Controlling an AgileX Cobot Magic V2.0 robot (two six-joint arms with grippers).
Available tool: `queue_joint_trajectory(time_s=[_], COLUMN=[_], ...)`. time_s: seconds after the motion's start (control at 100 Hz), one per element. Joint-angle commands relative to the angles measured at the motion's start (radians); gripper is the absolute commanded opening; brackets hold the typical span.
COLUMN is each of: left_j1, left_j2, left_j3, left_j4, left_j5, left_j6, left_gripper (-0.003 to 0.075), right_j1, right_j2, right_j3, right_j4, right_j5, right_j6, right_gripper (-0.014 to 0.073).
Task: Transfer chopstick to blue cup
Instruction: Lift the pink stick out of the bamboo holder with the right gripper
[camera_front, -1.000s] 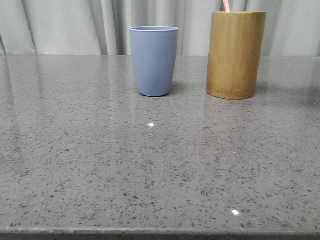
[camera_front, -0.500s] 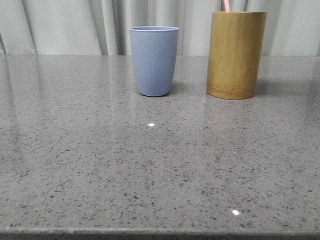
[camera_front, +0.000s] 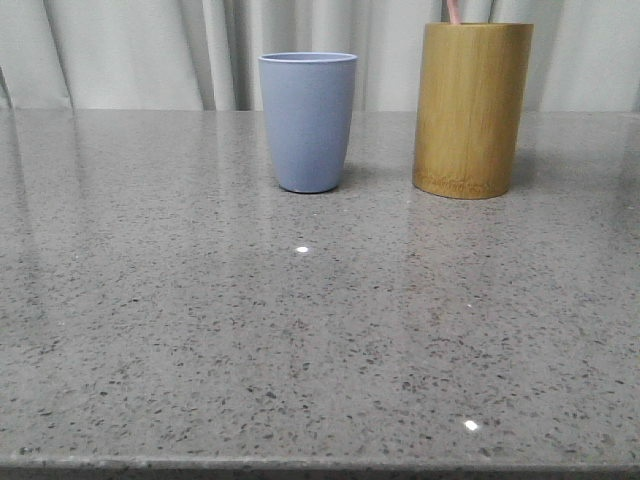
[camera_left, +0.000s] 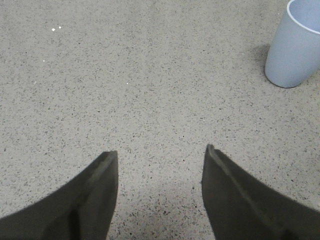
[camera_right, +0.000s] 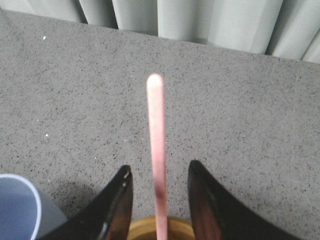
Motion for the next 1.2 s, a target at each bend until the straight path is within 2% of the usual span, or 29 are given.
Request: queue_joint_trajectory(time_s=[0.0,0.41,0.48,0.65,0.79,1.19], left_j1=[0.002,0.002,0.002,0.002,0.002,0.002], left_j2=[-0.006,-0.006,-0.006,-0.006,-0.006,-0.006], left_j3=[-0.027,-0.027,-0.027,-0.027,-0.027,-0.027], left_j4=[-0.012,-0.012,-0.012,-0.012,-0.012,-0.012], left_j5=[-0.071,-0.073,-0.073,-0.073,-0.073,-0.073], left_j6=[-0.01,-0.01,-0.01,-0.01,-0.01,-0.01], left_gripper=[0.0377,0.0377,0.0377,0.0377,0.0377,0.0377], right_j1=[-0.001,-0.002,-0.002,-0.002,-0.002,0.01], right_j2=[-0.035,0.013,0.013,0.013,0.013,-0.084], right_j3=[-0.04,-0.046,-0.046,-0.046,-0.046,-0.059], right_j4=[-0.01,-0.01,-0.01,-0.01,-0.01,-0.01], right_j5=[-0.102,-0.162,-0.163,-0.169,-0.17,-0.19], right_j6=[-0.01,-0.01,-0.01,-0.01,-0.01,-0.041], right_gripper=[0.0294,0.0279,0.0216,-0.0011,-0.0103,-0.0107])
